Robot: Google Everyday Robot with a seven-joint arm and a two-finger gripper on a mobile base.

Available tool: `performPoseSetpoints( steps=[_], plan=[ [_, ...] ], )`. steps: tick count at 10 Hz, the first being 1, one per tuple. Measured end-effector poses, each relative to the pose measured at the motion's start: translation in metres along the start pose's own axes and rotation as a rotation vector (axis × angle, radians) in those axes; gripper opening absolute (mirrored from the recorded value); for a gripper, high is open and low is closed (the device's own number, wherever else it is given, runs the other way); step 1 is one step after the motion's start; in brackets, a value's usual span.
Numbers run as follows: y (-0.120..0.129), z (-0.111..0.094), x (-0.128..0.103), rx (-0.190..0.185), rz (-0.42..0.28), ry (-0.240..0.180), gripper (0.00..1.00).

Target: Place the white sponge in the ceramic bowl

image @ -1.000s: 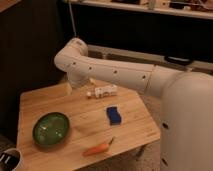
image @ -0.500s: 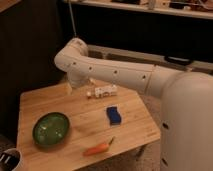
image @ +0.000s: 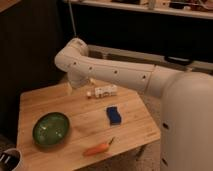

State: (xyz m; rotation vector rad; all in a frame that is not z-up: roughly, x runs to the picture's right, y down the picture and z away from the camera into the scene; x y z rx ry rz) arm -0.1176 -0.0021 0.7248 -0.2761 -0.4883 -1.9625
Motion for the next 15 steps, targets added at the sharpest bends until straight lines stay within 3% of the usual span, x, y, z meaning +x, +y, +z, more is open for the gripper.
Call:
performPoseSetpoints(
  steps=[10,13,15],
  plan=[
    [0.0,0.002,0.0,0.001,0.003,-0.003,0.8],
    [0.018,0.03,-0.023,0.013,0.048,-0.08,0.8],
    [0.039,0.079,-0.061,0.049,0.109,-0.141,0.8]
  ],
)
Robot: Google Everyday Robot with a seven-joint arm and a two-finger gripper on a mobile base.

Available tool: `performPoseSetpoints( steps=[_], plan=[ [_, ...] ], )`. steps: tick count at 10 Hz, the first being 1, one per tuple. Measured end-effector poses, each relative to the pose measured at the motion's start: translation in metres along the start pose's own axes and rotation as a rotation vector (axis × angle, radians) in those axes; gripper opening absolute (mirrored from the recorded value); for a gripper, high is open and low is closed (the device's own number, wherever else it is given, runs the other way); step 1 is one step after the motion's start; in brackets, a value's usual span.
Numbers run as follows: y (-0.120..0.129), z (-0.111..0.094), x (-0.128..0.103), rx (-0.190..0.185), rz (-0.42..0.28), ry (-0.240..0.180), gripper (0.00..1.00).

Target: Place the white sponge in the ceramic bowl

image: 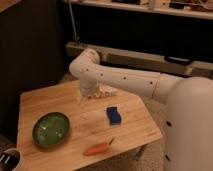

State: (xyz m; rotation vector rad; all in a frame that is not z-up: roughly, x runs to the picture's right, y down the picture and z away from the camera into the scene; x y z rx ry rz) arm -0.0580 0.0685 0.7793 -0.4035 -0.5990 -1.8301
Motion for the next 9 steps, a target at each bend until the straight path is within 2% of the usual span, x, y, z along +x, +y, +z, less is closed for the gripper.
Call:
performPoseSetpoints(
  steps=[1,3,6,7,9],
  plan=[
    [0.01,0.019,-0.012,0.01,0.021,-0.022,0.8],
    [0.038,0.073,-0.048,0.033,0.087,-0.074,0.8],
    [0.085,0.133,-0.086,0.056,0.176,-0.088,0.8],
    [0.095,0.144,-0.09,0.063,0.194,-0.079,0.8],
    [0.104,0.151,-0.089,0.073,0.216,-0.052,0.8]
  ],
)
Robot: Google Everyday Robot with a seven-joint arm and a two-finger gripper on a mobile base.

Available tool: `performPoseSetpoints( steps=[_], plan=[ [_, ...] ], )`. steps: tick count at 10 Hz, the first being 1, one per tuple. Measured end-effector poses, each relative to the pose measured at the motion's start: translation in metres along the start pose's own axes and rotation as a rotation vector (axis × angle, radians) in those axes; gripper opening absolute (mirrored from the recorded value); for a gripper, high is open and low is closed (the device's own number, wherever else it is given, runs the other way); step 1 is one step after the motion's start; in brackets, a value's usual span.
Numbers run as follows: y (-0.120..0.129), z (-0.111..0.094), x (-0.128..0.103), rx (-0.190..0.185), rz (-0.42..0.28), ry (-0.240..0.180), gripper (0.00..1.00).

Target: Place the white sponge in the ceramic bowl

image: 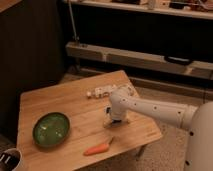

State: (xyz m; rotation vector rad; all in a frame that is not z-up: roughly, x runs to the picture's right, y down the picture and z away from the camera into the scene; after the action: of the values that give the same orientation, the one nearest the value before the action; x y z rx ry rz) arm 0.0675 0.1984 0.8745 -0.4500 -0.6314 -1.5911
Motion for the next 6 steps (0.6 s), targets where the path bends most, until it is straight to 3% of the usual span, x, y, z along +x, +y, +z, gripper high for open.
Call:
performPoseSetpoints(
  steps=[6],
  plan=[
    [0.002,-0.0053,-0.001,-0.007,-0.001,-0.004,0.8]
  ],
)
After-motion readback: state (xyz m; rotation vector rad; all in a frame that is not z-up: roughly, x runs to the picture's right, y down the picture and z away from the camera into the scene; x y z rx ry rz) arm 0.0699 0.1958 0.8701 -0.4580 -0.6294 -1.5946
